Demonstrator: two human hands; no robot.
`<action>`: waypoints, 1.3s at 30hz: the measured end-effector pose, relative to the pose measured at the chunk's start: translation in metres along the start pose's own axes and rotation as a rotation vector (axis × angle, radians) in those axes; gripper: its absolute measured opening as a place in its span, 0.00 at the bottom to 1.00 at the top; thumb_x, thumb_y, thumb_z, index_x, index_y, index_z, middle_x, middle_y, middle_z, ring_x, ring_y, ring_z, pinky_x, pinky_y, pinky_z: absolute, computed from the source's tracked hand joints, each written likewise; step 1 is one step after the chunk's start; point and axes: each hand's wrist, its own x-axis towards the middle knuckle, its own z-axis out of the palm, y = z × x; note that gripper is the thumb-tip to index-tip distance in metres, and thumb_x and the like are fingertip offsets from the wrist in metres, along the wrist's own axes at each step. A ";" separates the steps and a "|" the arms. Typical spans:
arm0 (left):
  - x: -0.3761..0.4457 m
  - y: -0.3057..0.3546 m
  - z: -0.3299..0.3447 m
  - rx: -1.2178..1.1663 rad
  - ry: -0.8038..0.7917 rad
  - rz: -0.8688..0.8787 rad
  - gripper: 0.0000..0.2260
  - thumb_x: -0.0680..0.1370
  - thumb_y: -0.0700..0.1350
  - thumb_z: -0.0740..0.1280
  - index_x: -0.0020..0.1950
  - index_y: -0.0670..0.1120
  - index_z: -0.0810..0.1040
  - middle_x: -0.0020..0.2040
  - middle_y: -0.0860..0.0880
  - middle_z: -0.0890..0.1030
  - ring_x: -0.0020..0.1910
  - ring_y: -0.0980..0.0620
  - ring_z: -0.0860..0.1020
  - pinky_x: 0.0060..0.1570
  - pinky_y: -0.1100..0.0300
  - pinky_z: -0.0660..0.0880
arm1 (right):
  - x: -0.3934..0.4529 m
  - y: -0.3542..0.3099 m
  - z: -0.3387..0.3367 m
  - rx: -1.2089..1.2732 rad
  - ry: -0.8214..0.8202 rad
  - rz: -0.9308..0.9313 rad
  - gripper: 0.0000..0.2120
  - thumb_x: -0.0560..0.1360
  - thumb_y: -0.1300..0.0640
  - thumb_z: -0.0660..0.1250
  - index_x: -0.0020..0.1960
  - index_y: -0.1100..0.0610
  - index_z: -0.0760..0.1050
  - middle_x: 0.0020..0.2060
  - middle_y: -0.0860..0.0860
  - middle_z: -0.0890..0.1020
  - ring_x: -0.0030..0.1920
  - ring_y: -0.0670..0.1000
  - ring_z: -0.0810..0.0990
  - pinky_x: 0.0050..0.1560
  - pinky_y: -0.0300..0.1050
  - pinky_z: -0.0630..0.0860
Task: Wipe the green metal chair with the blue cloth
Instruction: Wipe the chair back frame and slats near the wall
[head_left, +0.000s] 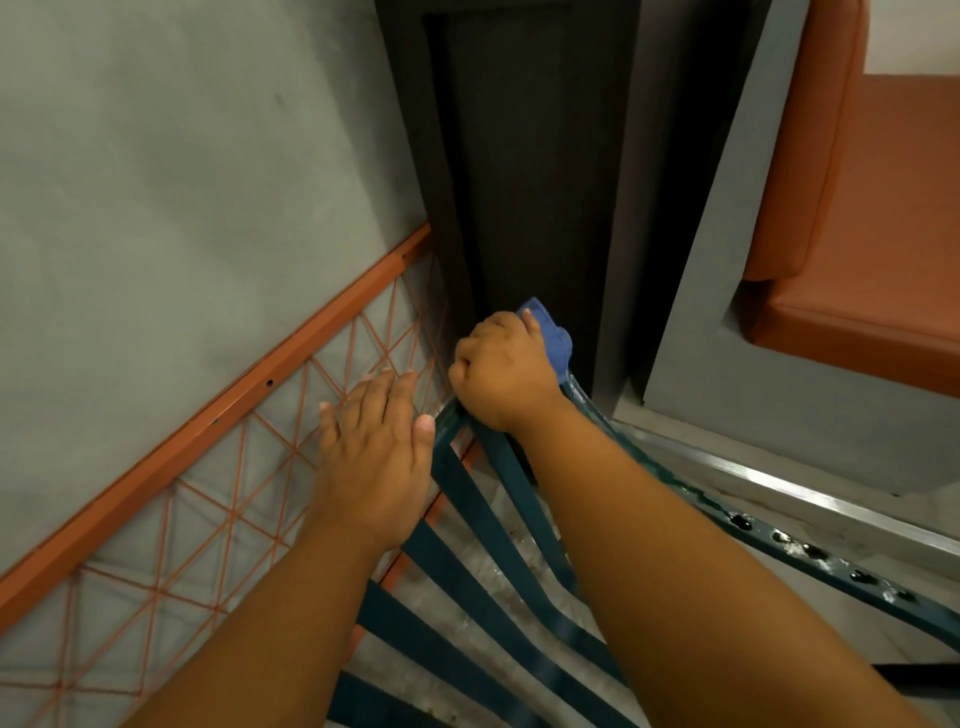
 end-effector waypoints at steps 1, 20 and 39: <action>-0.001 0.000 0.000 0.002 0.001 -0.001 0.33 0.75 0.59 0.32 0.78 0.49 0.51 0.77 0.48 0.56 0.77 0.50 0.51 0.74 0.45 0.45 | -0.003 0.004 -0.004 0.030 0.010 -0.043 0.21 0.76 0.48 0.52 0.50 0.55 0.81 0.49 0.52 0.80 0.59 0.56 0.72 0.69 0.56 0.58; -0.001 0.005 -0.001 0.028 0.000 0.016 0.33 0.76 0.58 0.33 0.78 0.48 0.51 0.77 0.48 0.56 0.77 0.50 0.50 0.74 0.44 0.44 | 0.023 0.039 0.004 0.100 -0.028 0.141 0.22 0.78 0.44 0.48 0.57 0.49 0.77 0.59 0.51 0.76 0.65 0.57 0.66 0.65 0.56 0.65; 0.001 0.003 0.000 0.019 -0.012 0.019 0.26 0.81 0.55 0.38 0.78 0.48 0.49 0.78 0.48 0.54 0.77 0.50 0.48 0.74 0.43 0.43 | 0.039 0.027 -0.036 0.349 -0.227 0.448 0.12 0.78 0.51 0.58 0.49 0.53 0.79 0.43 0.52 0.78 0.48 0.54 0.78 0.48 0.47 0.77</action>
